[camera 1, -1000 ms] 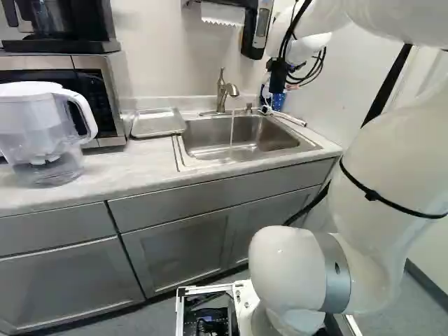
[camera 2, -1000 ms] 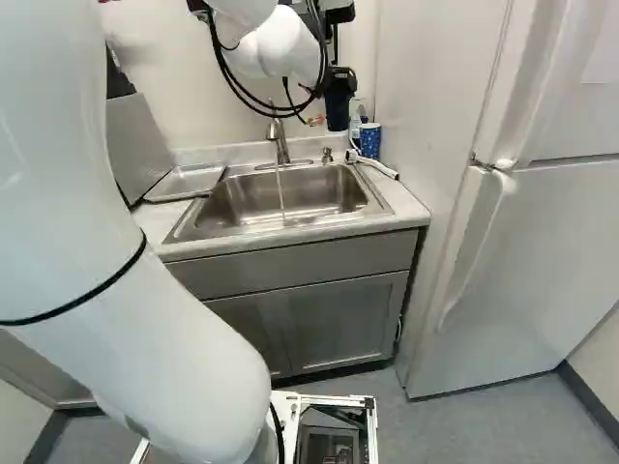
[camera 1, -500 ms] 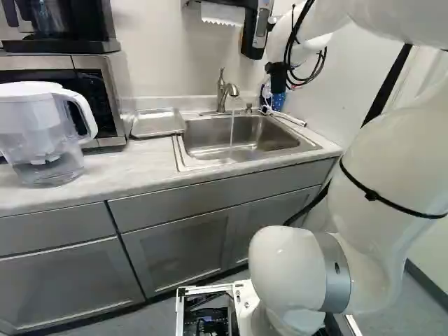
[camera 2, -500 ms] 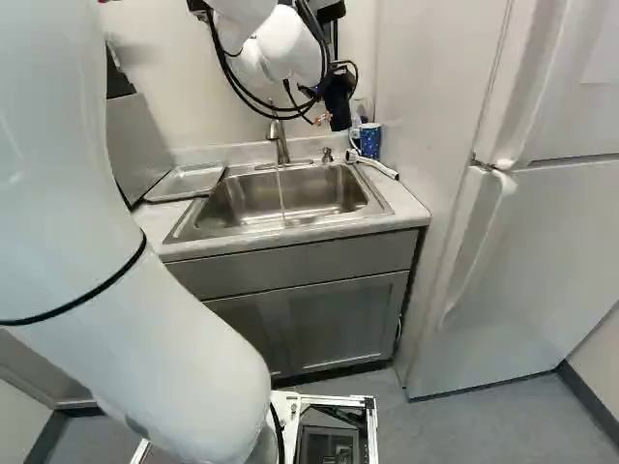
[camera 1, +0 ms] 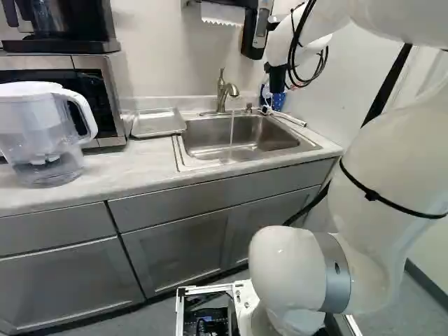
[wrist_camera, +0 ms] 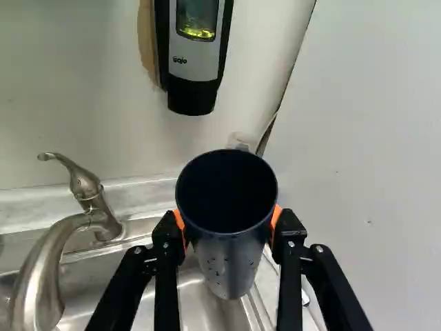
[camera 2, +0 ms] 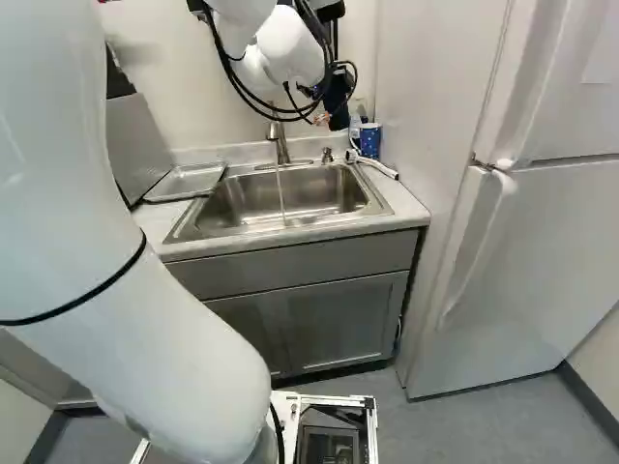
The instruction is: Rinse the cup and place it in the tray
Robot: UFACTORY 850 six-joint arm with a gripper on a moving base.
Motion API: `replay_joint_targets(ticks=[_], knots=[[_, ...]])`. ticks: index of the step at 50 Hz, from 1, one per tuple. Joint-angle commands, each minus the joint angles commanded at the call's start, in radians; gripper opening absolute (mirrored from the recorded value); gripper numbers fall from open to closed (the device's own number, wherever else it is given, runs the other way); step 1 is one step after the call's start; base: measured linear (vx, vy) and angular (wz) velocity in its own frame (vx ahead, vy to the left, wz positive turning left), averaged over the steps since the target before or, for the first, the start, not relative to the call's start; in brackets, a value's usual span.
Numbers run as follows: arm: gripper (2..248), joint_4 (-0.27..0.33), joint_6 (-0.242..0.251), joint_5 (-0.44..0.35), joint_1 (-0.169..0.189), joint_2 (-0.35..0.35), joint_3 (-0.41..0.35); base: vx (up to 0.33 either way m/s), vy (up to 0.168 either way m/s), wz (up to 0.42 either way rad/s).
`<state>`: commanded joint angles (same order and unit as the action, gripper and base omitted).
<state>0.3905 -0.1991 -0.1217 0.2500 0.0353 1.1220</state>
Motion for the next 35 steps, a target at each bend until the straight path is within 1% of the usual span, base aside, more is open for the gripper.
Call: replay_joint_targets(ticks=[25, 35], knots=[[126, -0.001, 0.000, -0.011, -0.008, 0.015, -0.014, 0.000, 0.000, 0.000], [126, -0.023, 0.000, -0.011, -0.016, 0.018, -0.018, 0.000, 0.000, 0.000]])
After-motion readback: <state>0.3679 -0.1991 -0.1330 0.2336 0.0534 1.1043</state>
